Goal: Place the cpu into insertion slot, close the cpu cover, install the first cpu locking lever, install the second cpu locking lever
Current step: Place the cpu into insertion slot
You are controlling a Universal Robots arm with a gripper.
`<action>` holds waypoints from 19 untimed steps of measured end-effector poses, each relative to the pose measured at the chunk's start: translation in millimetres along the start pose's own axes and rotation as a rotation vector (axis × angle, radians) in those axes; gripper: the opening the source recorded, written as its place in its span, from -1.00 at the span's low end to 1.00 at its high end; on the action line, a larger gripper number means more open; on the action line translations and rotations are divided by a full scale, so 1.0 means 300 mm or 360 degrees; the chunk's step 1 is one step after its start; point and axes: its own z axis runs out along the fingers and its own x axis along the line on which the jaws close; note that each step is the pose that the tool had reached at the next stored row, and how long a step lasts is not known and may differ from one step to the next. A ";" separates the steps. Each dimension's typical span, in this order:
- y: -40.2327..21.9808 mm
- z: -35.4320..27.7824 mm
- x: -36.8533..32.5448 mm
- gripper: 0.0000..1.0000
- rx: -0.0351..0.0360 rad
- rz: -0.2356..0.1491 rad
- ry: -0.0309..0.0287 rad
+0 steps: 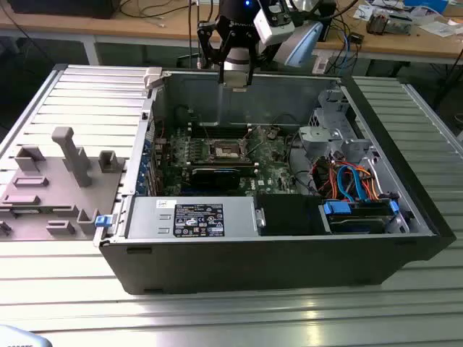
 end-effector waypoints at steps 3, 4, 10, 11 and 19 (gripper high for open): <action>0.000 0.005 0.000 0.09 0.0000 0.0000 0.00000; -0.001 0.008 0.000 0.09 0.0000 0.0000 -0.00001; -0.001 0.011 0.000 0.09 0.0000 0.0000 0.00000; -0.001 0.012 0.000 0.09 0.0000 0.0000 -0.00001; -0.002 0.025 0.000 0.09 0.0000 0.0000 0.00000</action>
